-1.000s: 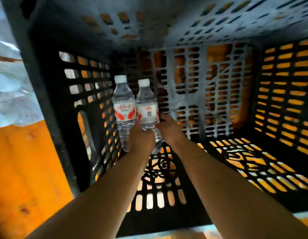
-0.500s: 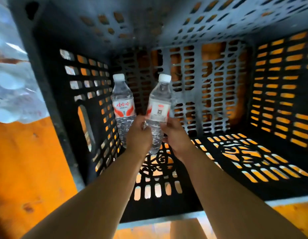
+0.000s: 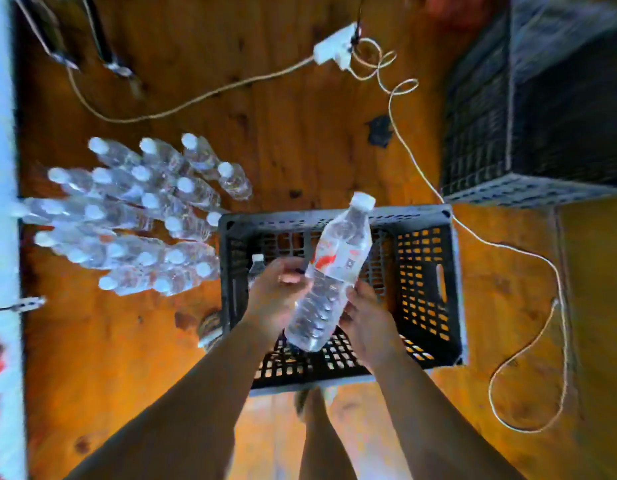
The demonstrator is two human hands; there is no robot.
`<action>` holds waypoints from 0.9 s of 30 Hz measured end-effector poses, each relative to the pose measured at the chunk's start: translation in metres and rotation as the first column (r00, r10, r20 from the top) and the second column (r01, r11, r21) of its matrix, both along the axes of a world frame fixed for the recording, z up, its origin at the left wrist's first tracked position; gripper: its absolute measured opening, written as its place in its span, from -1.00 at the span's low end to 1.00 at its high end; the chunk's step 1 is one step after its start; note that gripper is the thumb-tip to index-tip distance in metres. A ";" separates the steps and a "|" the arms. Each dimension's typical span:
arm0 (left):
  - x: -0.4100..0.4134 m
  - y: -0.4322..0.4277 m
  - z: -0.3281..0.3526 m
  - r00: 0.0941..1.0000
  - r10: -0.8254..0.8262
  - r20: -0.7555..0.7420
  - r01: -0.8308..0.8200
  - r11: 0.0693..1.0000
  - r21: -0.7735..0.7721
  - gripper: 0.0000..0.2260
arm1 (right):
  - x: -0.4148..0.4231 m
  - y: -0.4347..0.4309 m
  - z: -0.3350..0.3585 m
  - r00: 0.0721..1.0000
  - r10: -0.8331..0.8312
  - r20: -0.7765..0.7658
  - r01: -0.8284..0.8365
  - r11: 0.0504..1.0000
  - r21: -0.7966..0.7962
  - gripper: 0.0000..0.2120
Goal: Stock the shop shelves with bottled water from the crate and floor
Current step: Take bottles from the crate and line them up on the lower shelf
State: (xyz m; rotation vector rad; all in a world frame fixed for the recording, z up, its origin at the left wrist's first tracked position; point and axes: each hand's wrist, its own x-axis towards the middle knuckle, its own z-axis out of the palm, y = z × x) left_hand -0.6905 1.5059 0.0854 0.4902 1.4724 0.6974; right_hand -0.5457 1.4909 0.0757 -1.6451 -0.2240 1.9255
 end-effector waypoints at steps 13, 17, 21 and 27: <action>0.001 -0.004 0.259 0.971 0.020 0.238 -0.081 0.965 0.250 -0.47 | 0.010 0.050 0.260 0.907 0.402 0.122 -0.419 0.835 0.357 -0.81; -0.024 -0.031 0.309 0.951 0.241 0.193 -0.289 0.915 0.281 -0.36 | -0.029 0.049 0.317 0.807 0.529 0.262 -0.590 0.695 0.412 -0.84; -0.074 -0.063 0.356 0.905 0.400 0.145 -0.423 0.814 0.399 -0.31 | -0.092 0.045 0.370 0.664 0.688 0.294 -0.730 0.509 0.456 -0.78; -0.158 -0.135 0.403 0.765 0.638 0.085 -0.577 0.621 0.531 -0.21 | -0.194 0.001 0.421 0.353 0.878 0.324 -0.791 0.096 0.604 -0.46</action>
